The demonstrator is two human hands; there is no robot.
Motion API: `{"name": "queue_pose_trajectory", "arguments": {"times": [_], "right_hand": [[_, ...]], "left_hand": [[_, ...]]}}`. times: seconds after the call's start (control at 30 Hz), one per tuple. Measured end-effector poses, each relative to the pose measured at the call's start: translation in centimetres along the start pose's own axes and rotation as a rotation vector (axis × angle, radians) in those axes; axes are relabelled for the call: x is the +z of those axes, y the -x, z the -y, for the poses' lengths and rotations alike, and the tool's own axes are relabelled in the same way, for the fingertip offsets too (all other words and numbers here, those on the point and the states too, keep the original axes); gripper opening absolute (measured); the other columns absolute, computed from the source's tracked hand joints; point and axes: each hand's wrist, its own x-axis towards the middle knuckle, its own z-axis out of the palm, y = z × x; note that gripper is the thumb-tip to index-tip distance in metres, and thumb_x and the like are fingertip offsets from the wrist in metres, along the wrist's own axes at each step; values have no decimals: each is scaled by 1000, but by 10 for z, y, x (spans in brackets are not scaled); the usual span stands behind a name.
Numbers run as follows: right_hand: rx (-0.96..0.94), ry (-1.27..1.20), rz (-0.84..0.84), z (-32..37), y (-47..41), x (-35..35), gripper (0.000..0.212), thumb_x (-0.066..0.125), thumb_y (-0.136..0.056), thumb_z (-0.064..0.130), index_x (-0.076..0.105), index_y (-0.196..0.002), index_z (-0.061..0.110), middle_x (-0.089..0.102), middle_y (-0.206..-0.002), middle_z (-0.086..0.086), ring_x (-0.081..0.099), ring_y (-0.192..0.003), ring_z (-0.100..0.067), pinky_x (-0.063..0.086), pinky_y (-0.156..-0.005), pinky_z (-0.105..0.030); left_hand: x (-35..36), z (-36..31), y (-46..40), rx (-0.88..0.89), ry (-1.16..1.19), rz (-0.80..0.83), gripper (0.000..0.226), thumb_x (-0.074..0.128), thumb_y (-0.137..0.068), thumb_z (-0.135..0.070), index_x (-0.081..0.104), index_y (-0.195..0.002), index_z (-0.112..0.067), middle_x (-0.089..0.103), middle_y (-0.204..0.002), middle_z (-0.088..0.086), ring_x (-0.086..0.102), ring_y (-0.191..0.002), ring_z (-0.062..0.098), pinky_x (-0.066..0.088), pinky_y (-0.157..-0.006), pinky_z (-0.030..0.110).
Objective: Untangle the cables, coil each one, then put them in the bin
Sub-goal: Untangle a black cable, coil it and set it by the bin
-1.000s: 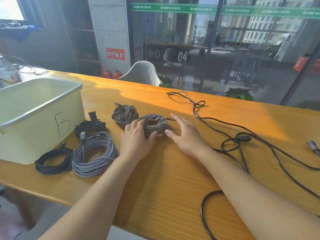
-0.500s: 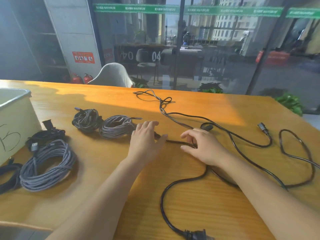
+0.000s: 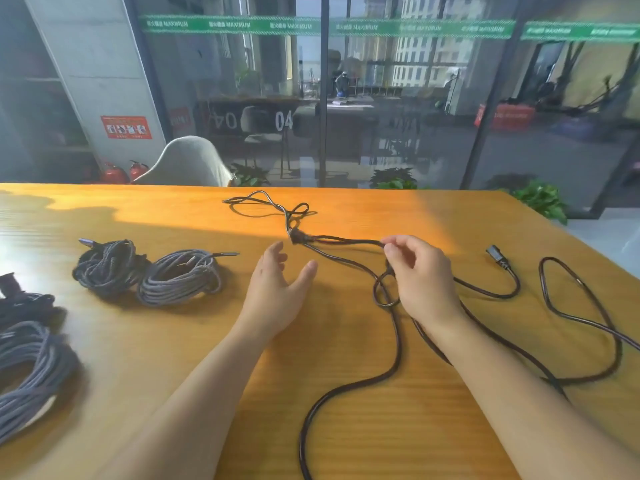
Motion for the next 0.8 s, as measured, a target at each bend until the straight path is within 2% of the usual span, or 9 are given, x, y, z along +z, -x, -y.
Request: {"name": "queue_pose_trajectory", "arguments": {"times": [0.07, 0.13, 0.23, 0.4, 0.5, 0.57, 0.63, 0.7, 0.8], "right_hand": [[13, -88, -26, 4, 1, -1, 17, 56, -107, 26, 73, -109, 28, 69, -77, -8, 57, -69, -28, 53, -67, -49], [30, -136, 17, 9, 6, 0, 16, 56, -107, 27, 72, -107, 32, 69, -82, -15, 54, -70, -35, 54, -70, -53], [58, -161, 130, 13, 18, 6, 17, 57, -107, 26, 73, -104, 30, 59, -69, 2, 48, -62, -18, 45, -62, -38], [85, -140, 258, 17, 29, 17, 16, 57, -107, 27, 73, -105, 28, 55, -54, 19, 48, -54, -2, 41, -56, -16], [76, -82, 462, 23, 39, 20, 20, 56, -107, 31, 75, -104, 30, 54, -53, 14, 48, -51, -6, 39, -54, -21], [21, -7, 578, 28, 46, 23, 20, 56, -107, 31, 76, -103, 31, 60, -61, 19, 51, -54, -2, 40, -58, -19], [-76, 88, 632, 32, 51, 25, 20, 57, -107, 30, 77, -108, 33, 69, -87, 24, 62, -73, 1, 44, -69, -17], [-149, 118, 665, 32, 52, 26, 21, 56, -107, 31, 76, -111, 34, 69, -101, 21, 64, -85, -4, 47, -76, -21], [-74, 19, 778, 31, 49, 17, 25, 51, -110, 32, 75, -105, 25, 65, -79, 15, 52, -57, -6, 41, -60, -21]], "left_hand": [[-3, -5, 4, -16, 30, 20, 71, 64, -95, -56, 45, -153, -19, 60, -138, -3, 56, -126, 12, 48, -108, 36], [-6, -10, 8, -11, 66, 89, 55, 63, -95, -58, 62, -138, -24, 68, -127, -12, 61, -115, -2, 48, -96, 22], [-8, -24, 20, 25, 251, 253, 51, 52, -96, -64, 68, -131, -31, 71, -122, -22, 60, -112, -15, 47, -102, 19], [-12, -37, 27, 100, 540, 198, 54, 26, -110, -48, 63, -139, -22, 73, -128, -7, 62, -125, 5, 49, -105, 32], [-18, -36, 30, 109, 614, 172, 52, 25, -112, -44, 64, -137, -20, 74, -128, -2, 63, -127, 10, 48, -107, 36], [-22, -37, 32, 107, 670, 170, 52, 27, -113, -42, 67, -134, -15, 74, -126, 3, 64, -127, 15, 48, -109, 39], [-25, -40, 33, 86, 748, 192, 54, 29, -113, -40, 69, -127, -7, 75, -122, 10, 67, -124, 22, 48, -108, 41], [-28, -46, 34, 32, 886, 219, 56, 30, -113, -39, 72, -117, -2, 76, -115, 17, 71, -116, 28, 53, -102, 39], [-33, -54, 33, -86, 1143, 272, 61, 33, -111, -43, 78, -88, -9, 76, -90, 11, 77, -91, 25, 60, -79, 30]]}}
